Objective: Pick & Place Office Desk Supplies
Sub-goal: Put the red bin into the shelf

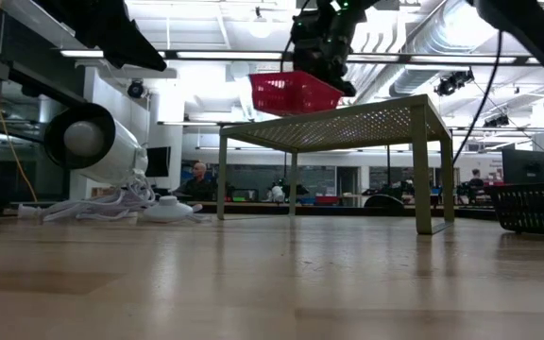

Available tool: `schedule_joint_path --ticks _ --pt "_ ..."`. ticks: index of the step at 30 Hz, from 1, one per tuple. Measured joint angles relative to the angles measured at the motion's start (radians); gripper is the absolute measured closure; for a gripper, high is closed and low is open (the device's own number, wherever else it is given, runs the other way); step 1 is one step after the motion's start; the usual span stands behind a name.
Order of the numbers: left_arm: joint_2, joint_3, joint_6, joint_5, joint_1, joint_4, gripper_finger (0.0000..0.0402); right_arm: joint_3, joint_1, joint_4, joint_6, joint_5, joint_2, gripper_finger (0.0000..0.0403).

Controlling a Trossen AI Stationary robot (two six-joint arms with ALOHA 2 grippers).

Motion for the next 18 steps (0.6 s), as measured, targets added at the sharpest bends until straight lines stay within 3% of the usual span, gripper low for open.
schedule_joint_path --ticks 5,18 --pt "0.0 0.0 0.0 0.0 0.0 0.0 0.0313 0.081 -0.001 -0.008 -0.016 0.001 0.063 0.04" --pt "0.0 0.0 0.0 0.0 0.0 0.0 0.0313 0.085 -0.014 0.008 -0.049 0.042 0.075 0.04"
